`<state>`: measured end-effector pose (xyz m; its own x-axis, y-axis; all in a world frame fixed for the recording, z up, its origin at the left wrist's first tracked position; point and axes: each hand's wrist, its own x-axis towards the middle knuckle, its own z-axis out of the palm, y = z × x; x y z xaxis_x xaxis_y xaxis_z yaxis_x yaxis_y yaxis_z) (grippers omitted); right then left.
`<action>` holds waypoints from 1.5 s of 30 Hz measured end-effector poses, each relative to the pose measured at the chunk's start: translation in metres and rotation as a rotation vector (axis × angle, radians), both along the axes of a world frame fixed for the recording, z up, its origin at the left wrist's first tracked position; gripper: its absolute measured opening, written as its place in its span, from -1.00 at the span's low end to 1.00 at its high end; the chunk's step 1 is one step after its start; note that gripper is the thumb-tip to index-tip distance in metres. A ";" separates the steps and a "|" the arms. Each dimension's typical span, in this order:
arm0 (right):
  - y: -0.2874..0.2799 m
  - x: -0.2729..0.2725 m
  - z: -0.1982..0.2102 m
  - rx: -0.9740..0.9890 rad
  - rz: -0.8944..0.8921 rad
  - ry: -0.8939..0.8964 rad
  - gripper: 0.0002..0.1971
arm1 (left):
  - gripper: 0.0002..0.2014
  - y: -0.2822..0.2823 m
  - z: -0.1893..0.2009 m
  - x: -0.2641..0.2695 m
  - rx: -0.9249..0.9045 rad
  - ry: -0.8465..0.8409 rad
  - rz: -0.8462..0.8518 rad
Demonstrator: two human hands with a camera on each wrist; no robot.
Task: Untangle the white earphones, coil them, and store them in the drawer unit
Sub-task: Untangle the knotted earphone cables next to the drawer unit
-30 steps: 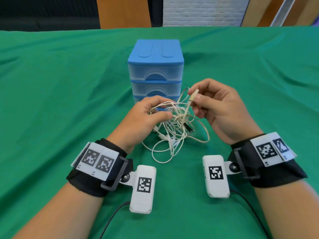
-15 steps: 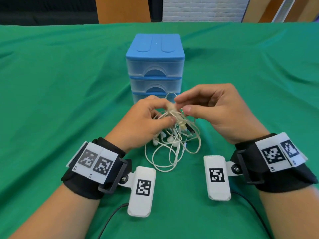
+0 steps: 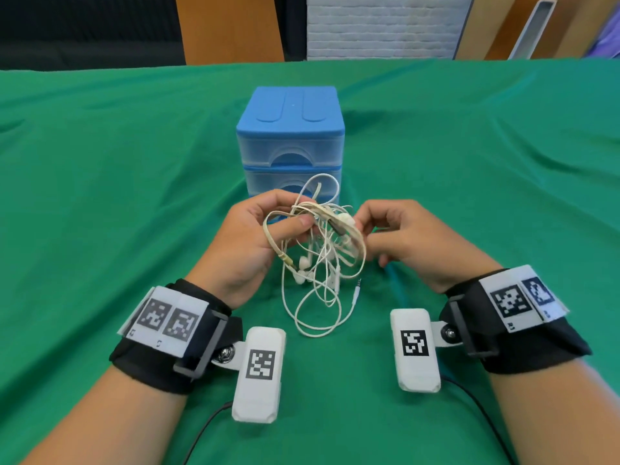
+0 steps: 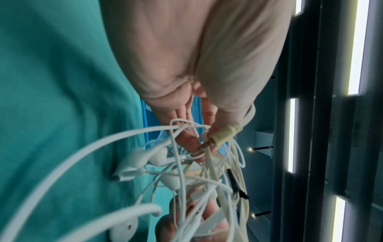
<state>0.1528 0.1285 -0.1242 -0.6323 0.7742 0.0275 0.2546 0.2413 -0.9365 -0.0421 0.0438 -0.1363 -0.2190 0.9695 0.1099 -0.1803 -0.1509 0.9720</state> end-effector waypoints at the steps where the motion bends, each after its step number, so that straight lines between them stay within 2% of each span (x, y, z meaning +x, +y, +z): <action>1: -0.001 0.000 0.000 -0.017 0.043 -0.014 -0.82 | -0.83 0.000 0.000 0.000 0.004 -0.016 0.001; 10: -0.003 0.000 -0.001 -0.051 0.109 0.223 -0.63 | -0.83 0.000 0.001 0.000 0.011 -0.058 -0.007; 14: -0.006 -0.003 -0.003 -0.072 0.156 0.265 -0.53 | -0.78 0.000 0.001 0.001 -0.011 -0.026 -0.028; 20: -0.007 -0.006 -0.001 0.038 0.098 0.264 -0.82 | -0.73 -0.001 0.000 0.004 -0.015 -0.003 -0.043; 27: -0.001 -0.003 -0.004 -0.014 0.110 0.284 -0.86 | -0.73 0.001 -0.001 0.003 -0.008 -0.004 -0.033; 31: -0.003 -0.003 -0.003 0.045 0.133 0.250 -0.98 | -0.75 0.002 -0.003 0.003 -0.003 0.028 -0.028; 34: -0.002 -0.003 -0.002 0.054 0.068 0.284 -0.95 | -0.78 0.001 -0.002 0.002 -0.006 0.080 -0.017; 36: -0.001 -0.005 -0.001 0.083 0.004 0.288 -0.91 | -0.71 0.002 -0.002 0.001 -0.001 0.127 -0.017; 38: 0.001 -0.006 -0.001 0.061 -0.044 0.281 -0.89 | -0.57 0.002 0.000 -0.001 0.023 0.204 0.014; 41: 0.002 -0.006 -0.001 -0.017 -0.065 0.327 -0.90 | -0.43 0.003 0.000 -0.001 0.044 0.262 0.147; 43: 0.002 -0.005 0.000 -0.003 -0.040 0.374 -0.89 | -0.49 0.003 0.001 -0.002 0.043 0.237 0.272; 45: 0.000 -0.005 0.000 0.040 0.010 0.406 -0.89 | -0.68 0.002 0.003 -0.001 0.038 0.203 0.253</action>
